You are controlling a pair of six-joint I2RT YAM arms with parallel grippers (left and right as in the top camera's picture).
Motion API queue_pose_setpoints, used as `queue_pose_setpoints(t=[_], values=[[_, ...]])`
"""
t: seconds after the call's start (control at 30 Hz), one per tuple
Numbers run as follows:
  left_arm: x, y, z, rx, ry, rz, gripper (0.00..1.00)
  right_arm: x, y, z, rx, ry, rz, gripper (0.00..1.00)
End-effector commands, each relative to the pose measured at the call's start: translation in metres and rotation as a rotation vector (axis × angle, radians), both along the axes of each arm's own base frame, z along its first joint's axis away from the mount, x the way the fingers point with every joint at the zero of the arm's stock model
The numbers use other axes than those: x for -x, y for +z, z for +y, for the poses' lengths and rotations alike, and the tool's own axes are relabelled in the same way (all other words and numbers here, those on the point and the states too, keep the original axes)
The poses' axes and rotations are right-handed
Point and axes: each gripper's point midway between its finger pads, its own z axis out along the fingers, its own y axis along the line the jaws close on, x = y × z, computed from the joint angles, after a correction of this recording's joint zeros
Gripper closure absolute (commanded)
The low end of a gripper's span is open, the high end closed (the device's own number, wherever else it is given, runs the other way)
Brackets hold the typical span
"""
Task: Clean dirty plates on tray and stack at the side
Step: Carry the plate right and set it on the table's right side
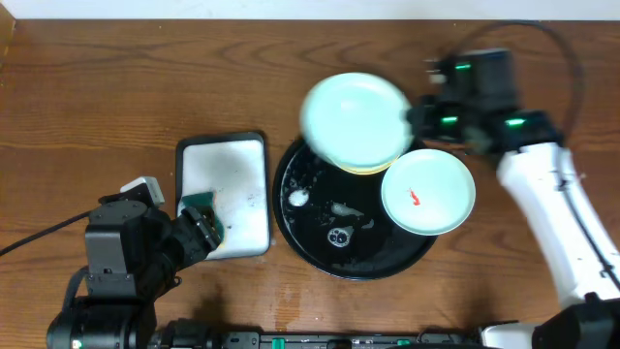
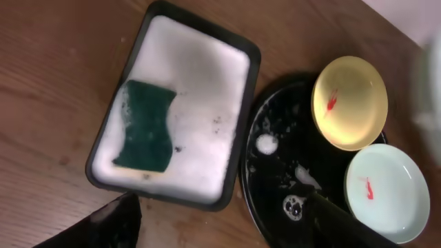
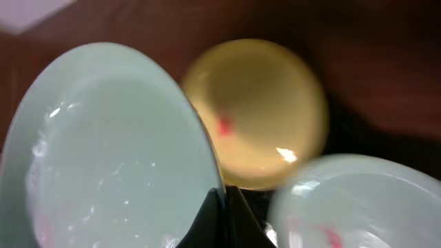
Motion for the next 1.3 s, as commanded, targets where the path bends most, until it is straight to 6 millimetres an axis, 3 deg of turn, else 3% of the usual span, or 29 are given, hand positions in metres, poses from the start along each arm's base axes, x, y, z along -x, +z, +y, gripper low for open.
queue_pose_setpoints(t=[0.0, 0.13, 0.33, 0.47, 0.6, 0.77, 0.83, 0.87, 1.03, 1.17, 1.27], values=[[-0.003, 0.006, 0.002, -0.007, 0.004, -0.007, 0.24, -0.001, -0.002, -0.07, -0.012, -0.184, 0.067, 0.99], [-0.004, 0.004, 0.002, -0.007, 0.004, 0.003, 0.24, 0.015, -0.032, -0.163, 0.125, -0.447, 0.187, 0.99], [-0.004, 0.004, 0.002, -0.007, 0.004, 0.006, 0.25, 0.053, -0.071, -0.262, 0.215, -0.736, 0.341, 0.99], [-0.004, 0.004, 0.002, -0.007, 0.004, 0.006, 0.25, 0.082, -0.104, -0.304, 0.213, -0.886, 0.437, 0.99], [-0.004, 0.003, 0.002, -0.007, 0.004, 0.006, 0.25, 0.103, -0.135, -0.324, 0.179, -0.975, 0.508, 0.99], [-0.004, 0.003, 0.002, -0.007, 0.004, 0.007, 0.24, 0.115, -0.147, -0.34, 0.228, -1.006, 0.521, 0.99], [-0.004, 0.003, 0.002, -0.007, 0.004, 0.006, 0.24, 0.113, -0.145, -0.341, 0.239, -0.98, 0.505, 0.83], [-0.004, 0.003, 0.002, -0.007, 0.004, 0.006, 0.25, 0.108, -0.143, -0.337, 0.222, -0.951, 0.488, 0.69], [-0.004, 0.003, 0.002, -0.007, 0.004, 0.006, 0.24, 0.067, -0.108, -0.291, 0.033, -0.682, 0.292, 0.37], [-0.004, 0.003, 0.002, -0.007, 0.004, 0.006, 0.24, 0.054, -0.081, -0.237, -0.013, -0.478, 0.212, 0.35], [-0.004, 0.003, 0.002, -0.007, 0.004, 0.006, 0.24, 0.059, -0.08, -0.199, 0.029, -0.345, 0.242, 0.38]])
